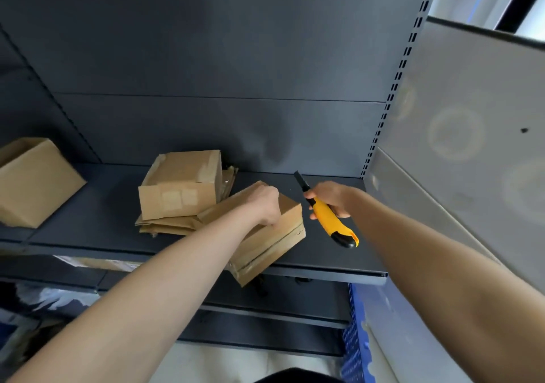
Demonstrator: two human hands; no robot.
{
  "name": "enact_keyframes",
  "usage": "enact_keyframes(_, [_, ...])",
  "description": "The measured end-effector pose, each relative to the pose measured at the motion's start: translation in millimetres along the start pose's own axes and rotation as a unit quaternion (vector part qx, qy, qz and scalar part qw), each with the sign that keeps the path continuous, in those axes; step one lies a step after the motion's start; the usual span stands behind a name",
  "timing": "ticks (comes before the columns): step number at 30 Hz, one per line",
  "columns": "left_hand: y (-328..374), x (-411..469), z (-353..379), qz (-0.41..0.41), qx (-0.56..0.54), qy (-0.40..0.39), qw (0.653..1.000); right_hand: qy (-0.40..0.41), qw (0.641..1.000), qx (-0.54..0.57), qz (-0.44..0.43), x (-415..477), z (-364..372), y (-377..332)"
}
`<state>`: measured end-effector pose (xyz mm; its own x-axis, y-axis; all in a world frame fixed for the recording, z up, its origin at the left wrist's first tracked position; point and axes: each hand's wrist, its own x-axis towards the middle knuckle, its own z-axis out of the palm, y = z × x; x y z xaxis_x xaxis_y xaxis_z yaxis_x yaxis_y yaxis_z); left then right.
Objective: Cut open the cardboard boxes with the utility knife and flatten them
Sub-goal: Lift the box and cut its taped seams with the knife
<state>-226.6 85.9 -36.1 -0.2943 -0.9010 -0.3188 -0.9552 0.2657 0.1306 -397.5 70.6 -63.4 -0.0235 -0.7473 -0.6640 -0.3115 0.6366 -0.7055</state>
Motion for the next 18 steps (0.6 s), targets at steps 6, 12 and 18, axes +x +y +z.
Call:
enact_keyframes(6, [-30,-4,-5,-0.035,-0.16,0.08,0.983,-0.049,0.997,0.049,-0.037,2,18,-5])
enact_keyframes(12, [-52,-22,-8,-0.07,-0.093,0.174,0.978,0.032,0.99,-0.066,-0.117,8,45,-18])
enact_keyframes(18, [-63,-42,17,-0.071,0.173,0.085,0.979,0.076,0.985,-0.087,-0.126,15,56,-42])
